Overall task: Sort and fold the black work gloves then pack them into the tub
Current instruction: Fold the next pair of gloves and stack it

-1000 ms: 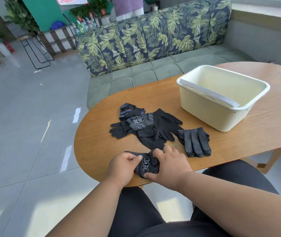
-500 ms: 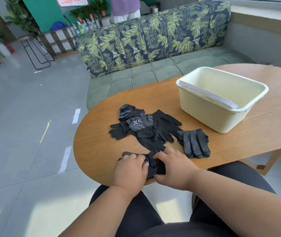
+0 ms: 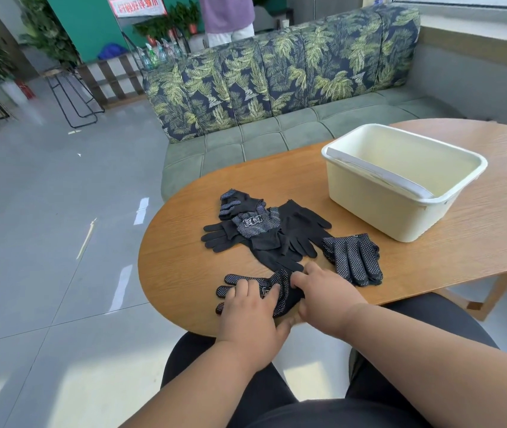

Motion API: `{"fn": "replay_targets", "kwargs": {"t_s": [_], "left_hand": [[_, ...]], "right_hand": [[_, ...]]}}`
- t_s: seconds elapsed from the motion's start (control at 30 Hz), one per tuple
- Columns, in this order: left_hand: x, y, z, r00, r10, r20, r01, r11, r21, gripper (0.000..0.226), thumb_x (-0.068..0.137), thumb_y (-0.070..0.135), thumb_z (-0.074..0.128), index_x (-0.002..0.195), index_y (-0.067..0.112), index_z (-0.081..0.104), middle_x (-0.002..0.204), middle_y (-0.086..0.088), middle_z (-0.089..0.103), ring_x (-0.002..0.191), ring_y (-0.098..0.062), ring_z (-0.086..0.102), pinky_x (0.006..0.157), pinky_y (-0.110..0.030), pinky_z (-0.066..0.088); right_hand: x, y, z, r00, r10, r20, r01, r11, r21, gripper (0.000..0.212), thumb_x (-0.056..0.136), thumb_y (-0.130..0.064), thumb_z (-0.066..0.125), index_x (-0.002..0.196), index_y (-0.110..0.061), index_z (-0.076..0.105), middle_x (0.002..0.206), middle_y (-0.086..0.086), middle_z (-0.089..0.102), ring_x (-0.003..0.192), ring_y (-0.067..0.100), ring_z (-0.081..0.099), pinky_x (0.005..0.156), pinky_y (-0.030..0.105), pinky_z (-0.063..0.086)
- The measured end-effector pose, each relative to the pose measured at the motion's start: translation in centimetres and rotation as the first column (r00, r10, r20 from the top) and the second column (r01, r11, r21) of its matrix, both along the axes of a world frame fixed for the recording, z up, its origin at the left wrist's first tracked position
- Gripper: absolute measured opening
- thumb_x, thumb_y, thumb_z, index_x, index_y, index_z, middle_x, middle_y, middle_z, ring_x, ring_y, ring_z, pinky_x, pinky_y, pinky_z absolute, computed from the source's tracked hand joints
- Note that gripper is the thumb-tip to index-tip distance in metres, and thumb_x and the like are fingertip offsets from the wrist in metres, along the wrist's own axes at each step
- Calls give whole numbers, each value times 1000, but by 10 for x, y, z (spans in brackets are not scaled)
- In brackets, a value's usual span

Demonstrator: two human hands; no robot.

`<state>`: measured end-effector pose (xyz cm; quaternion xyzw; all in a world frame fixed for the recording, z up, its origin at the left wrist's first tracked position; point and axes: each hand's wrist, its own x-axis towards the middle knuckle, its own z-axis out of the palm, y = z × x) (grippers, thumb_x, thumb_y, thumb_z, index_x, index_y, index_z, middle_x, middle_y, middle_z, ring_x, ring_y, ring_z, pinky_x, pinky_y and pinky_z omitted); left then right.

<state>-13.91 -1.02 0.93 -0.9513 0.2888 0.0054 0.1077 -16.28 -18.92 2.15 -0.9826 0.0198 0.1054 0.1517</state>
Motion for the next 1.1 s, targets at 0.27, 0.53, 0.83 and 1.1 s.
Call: {"fn": "replay_targets", "kwargs": {"t_s": [0.27, 0.53, 0.83, 1.1], "left_hand": [[-4, -1, 0, 999, 41, -26, -44, 992, -122, 54, 96, 67, 42, 139, 35, 51, 120, -5, 57, 116, -29, 46, 99, -44, 39], [3, 31, 3, 990, -59, -129, 4, 919, -394, 27, 93, 29, 51, 115, 37, 63, 114, 21, 64, 116, -11, 44, 102, -33, 36], [-1, 56, -8, 938, -121, -324, -122, 761, -638, 31, 102, 35, 61, 132, 34, 67, 135, 27, 55, 135, 9, 36, 109, -1, 18], [8, 53, -8, 898, -40, -438, -316, 636, -704, 19, 105, 37, 54, 103, 34, 73, 103, 22, 62, 112, 0, 51, 93, -17, 41]], "right_hand": [[-5, 5, 3, 981, 74, 180, -63, 996, -65, 27, 93, -35, 54, 115, -20, 55, 114, 2, 50, 91, 29, 63, 68, 38, 51], [-7, -5, -2, 932, 187, 310, -238, 961, 138, 54, 77, -19, 48, 127, -37, 58, 125, -7, 56, 108, 23, 58, 91, 41, 51], [-8, 8, -12, 996, 31, 84, -73, 819, 569, 30, 75, -26, 70, 104, -35, 71, 111, -12, 60, 100, 1, 57, 90, 19, 46], [-2, 23, -9, 998, -37, -51, 62, 688, 723, 10, 73, -31, 60, 81, -26, 64, 73, -9, 61, 65, 7, 53, 63, 28, 46]]}}
